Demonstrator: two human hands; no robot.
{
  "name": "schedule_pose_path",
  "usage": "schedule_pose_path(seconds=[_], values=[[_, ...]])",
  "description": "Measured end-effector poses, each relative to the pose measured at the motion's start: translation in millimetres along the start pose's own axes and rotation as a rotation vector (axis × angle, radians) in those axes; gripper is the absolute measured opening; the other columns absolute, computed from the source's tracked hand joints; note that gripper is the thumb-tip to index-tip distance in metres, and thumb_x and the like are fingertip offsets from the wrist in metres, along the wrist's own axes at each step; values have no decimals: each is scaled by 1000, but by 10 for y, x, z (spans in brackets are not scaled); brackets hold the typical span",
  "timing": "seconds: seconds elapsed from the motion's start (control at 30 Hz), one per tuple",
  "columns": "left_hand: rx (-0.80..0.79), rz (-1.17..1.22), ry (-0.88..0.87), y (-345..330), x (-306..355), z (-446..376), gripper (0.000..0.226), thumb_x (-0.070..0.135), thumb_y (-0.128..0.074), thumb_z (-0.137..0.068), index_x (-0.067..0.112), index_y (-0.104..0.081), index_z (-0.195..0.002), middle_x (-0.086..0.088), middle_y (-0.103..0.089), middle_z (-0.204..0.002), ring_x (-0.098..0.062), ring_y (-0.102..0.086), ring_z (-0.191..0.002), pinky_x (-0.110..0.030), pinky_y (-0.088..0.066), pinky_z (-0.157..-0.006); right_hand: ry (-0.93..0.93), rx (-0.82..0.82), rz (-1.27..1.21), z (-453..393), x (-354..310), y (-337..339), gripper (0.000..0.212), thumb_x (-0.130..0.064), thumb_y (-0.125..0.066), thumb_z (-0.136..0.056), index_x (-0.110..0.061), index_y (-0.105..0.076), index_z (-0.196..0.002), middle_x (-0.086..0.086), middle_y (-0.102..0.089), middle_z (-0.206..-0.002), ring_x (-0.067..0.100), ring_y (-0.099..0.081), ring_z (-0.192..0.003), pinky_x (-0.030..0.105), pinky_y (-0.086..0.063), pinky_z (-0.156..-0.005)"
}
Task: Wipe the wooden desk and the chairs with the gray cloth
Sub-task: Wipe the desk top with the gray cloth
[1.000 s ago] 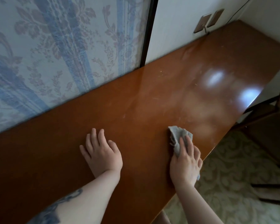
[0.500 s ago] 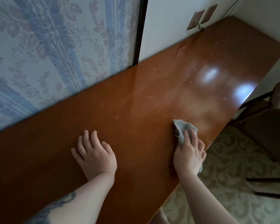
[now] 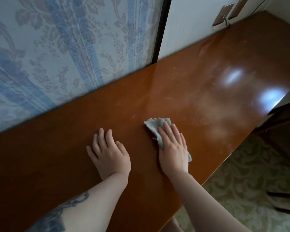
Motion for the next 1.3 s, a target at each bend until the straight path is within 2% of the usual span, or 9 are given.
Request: schedule_pose_path(seconds=[0.1, 0.23, 0.33, 0.57, 0.7, 0.83, 1.0, 1.17, 1.3], values=[[-3, 41, 11, 26, -16, 4, 42, 20, -48, -94, 19, -48, -135, -5, -40, -149, -25, -27, -141, -52, -15, -116, -278, -14, -119, 81, 71, 105, 56, -22, -46, -97, -32, -32, -149, -19, -16, -158, 12, -11, -145, 35, -12, -117], [51, 187, 29, 44, -107, -34, 41, 9, -47, -93, 14, -51, -133, -5, -44, -147, -23, -31, -140, -48, -14, -117, 206, -116, -163, 446, -916, -155, 57, -21, -58, -87, -35, -45, -140, -18, -34, -152, 17, -30, -134, 38, -27, -110], [89, 250, 59, 74, -126, -26, 39, 8, -42, -94, 13, -53, -131, -7, -48, -144, -23, -36, -138, -46, -15, -117, 415, -182, -51, 356, -875, -218, 58, -26, -55, -86, -37, -42, -142, -17, -35, -151, 16, -30, -133, 36, -29, -108], [62, 206, 94, 89, -102, -3, 38, 21, -36, -99, 19, -51, -134, -1, -44, -147, -18, -32, -140, -43, -14, -119, 62, -108, 25, -107, -32, 123, 57, -22, -51, -94, -34, -35, -148, -16, -23, -156, 18, -22, -135, 38, -23, -108], [72, 209, 68, 95, -114, -19, 45, 24, -32, -90, 18, -58, -126, -2, -49, -143, -20, -36, -137, -45, -18, -117, 545, -214, 22, 338, -896, -132, 54, -31, -54, -84, -32, -49, -138, -13, -39, -148, 18, -33, -130, 39, -35, -106], [-4, 145, 28, 113, -150, -91, 38, 22, -42, -93, 23, -58, -128, 3, -48, -143, -18, -37, -136, -43, -24, -114, 746, -275, 47, 51, -921, -262, 50, -33, -38, -91, -31, -47, -140, -11, -33, -153, 15, -23, -144, 35, -13, -116], [45, -1, 78, 199, -412, -226, 44, 21, -50, -93, 20, -50, -137, -2, -43, -147, -22, -34, -138, -43, -26, -113, 304, -209, -83, -571, -586, -117, 54, -25, -50, -97, -31, -34, -149, -16, -22, -157, 13, -14, -144, 41, -18, -119], [88, -15, 214, 177, -546, -251, 45, 15, -48, -94, 16, -46, -140, -5, -40, -150, -24, -29, -140, -47, -19, -116, 945, -269, 62, 245, -1262, -316, 48, -35, -48, -89, -31, -52, -136, -13, -35, -152, 14, -26, -140, 35, -16, -116], [116, -30, 242, 211, -538, -240, 46, 16, -49, -92, 15, -49, -138, -5, -42, -148, -25, -31, -140, -47, -20, -116, 935, -302, 40, -285, -1117, -400, 52, -33, -37, -93, -32, -41, -144, -14, -27, -156, 12, -18, -145, 37, -14, -118]])
Point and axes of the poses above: each hand's wrist, its own z-axis away from the middle knuckle, its own y-axis out of the back of the hand, x = y × z, the point moved 8 cm from there along -z, towards the middle knuckle
